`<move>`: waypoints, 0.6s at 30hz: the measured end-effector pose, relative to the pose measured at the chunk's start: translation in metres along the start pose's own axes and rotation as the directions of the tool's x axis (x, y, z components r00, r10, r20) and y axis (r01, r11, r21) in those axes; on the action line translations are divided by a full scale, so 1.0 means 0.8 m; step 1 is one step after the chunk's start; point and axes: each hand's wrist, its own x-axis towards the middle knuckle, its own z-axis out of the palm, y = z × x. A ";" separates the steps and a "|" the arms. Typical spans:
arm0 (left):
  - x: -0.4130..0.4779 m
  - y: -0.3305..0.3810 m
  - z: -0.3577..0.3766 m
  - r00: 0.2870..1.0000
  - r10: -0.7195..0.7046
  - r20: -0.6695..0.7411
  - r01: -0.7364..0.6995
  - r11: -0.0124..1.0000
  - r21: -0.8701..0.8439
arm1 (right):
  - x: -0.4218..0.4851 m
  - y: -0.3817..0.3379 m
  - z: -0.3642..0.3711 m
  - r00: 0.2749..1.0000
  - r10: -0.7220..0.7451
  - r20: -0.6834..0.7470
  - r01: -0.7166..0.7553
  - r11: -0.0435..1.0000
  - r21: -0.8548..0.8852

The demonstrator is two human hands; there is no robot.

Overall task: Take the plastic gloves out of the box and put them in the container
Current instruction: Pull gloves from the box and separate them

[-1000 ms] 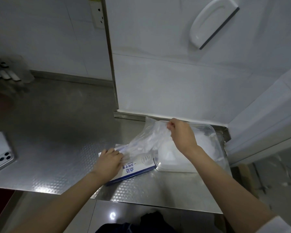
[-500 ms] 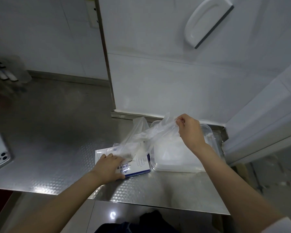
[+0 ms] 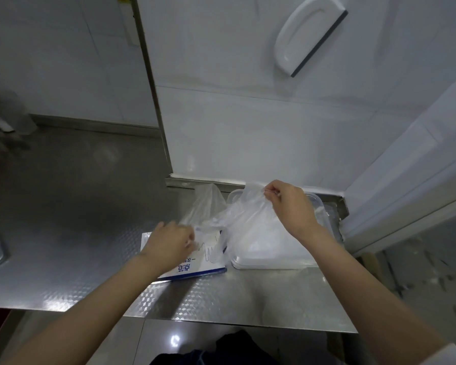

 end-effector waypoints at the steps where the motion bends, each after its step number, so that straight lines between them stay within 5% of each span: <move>1: 0.005 0.007 -0.012 0.992 -0.023 -0.124 0.006 0.991 -0.136 | -0.001 -0.004 -0.002 0.999 -0.025 0.022 0.025 1.000 -0.001; 3: 0.018 0.021 -0.032 0.964 -0.091 -0.251 -0.033 0.892 -0.451 | -0.003 -0.012 -0.004 0.994 -0.083 0.078 0.083 0.997 0.000; 5: 0.027 0.036 -0.052 0.982 -0.073 -0.173 -0.063 0.743 -0.667 | -0.005 -0.022 -0.005 0.978 -0.159 0.131 0.161 0.987 -0.001; 7: 0.033 0.053 -0.064 0.999 0.006 -0.053 -0.043 0.685 -0.727 | -0.007 -0.031 -0.006 0.951 -0.251 0.182 0.246 0.968 0.048; 10: 0.042 0.066 -0.063 0.994 0.052 -0.098 -0.106 0.710 -0.696 | -0.008 -0.038 -0.009 0.930 -0.317 0.186 0.278 0.938 0.208; 14: 0.038 0.064 -0.066 0.988 -0.094 -0.121 -0.058 0.504 -0.862 | -0.004 -0.028 -0.012 0.992 0.013 -0.126 0.054 0.858 0.510; 16: 0.034 0.063 -0.073 0.987 -0.132 -0.097 -0.036 0.401 -0.915 | -0.008 -0.023 -0.008 0.983 0.181 0.015 -0.154 0.790 0.594; 18: 0.032 0.066 -0.075 0.990 -0.115 -0.081 -0.037 0.337 -0.941 | -0.020 -0.022 -0.001 0.935 0.134 0.329 -0.317 0.735 0.599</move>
